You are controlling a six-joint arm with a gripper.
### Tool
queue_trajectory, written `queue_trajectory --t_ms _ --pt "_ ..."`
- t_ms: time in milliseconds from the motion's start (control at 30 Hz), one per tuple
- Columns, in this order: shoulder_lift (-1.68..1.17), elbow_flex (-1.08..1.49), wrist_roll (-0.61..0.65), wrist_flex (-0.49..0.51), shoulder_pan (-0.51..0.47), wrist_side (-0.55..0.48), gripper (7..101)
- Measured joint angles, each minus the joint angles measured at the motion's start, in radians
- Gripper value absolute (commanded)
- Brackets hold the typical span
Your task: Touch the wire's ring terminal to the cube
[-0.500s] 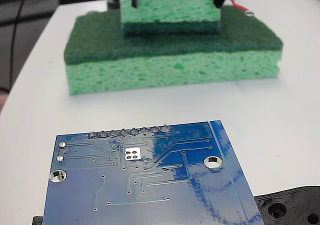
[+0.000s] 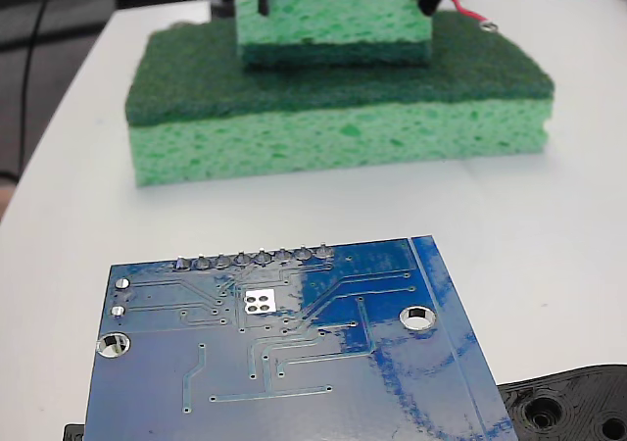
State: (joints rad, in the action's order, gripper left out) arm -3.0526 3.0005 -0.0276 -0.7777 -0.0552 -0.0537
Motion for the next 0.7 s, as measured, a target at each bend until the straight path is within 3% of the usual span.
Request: queue_trajectory --t_ms 333,500,700 --pt "0.000 -0.012 -0.011 0.000 -0.012 0.009 100.3" --pt "0.003 -0.132 -0.011 -0.048 -0.003 -0.018 100.3" --pt "0.123 -0.285 -0.107 0.005 0.086 0.034 100.3"
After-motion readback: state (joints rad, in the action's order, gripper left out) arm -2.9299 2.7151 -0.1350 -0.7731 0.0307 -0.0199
